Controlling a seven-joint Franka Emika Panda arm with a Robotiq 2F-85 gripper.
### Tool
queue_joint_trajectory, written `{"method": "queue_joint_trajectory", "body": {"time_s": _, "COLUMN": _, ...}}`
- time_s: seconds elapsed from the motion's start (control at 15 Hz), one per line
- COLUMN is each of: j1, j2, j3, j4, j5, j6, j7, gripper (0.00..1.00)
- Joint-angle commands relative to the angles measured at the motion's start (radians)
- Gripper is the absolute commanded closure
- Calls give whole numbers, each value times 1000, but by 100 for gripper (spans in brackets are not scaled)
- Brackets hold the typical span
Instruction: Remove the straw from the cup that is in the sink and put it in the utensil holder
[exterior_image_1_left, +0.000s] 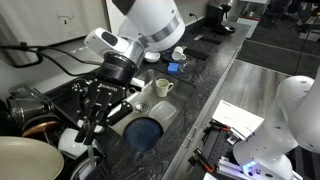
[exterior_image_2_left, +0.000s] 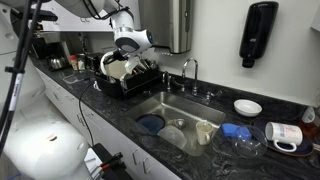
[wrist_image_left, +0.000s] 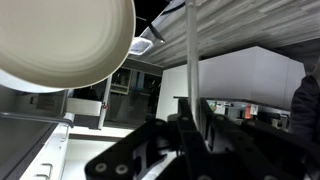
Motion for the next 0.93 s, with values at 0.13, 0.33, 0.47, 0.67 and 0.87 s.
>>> {"method": "queue_joint_trajectory", "body": {"time_s": 0.13, "j1": 19, "j2": 86, "j3": 3, "j4": 72, "j5": -121, "j6": -32, "j7": 62, "gripper": 97}}
{"method": "queue_joint_trajectory", "body": {"time_s": 0.33, "j1": 25, "j2": 111, "j3": 2, "j4": 103, "j5": -138, "j6": -42, "j7": 80, "gripper": 61}}
{"method": "queue_joint_trajectory", "body": {"time_s": 0.47, "j1": 26, "j2": 119, "j3": 0, "j4": 112, "j5": -152, "j6": -57, "j7": 97, "gripper": 49}}
{"method": "queue_joint_trajectory", "body": {"time_s": 0.67, "j1": 21, "j2": 109, "j3": -7, "j4": 113, "j5": -156, "j6": -74, "j7": 109, "gripper": 27}}
{"method": "queue_joint_trajectory", "body": {"time_s": 0.87, "j1": 17, "j2": 101, "j3": -12, "j4": 125, "j5": -159, "j6": -78, "j7": 116, "gripper": 7}}
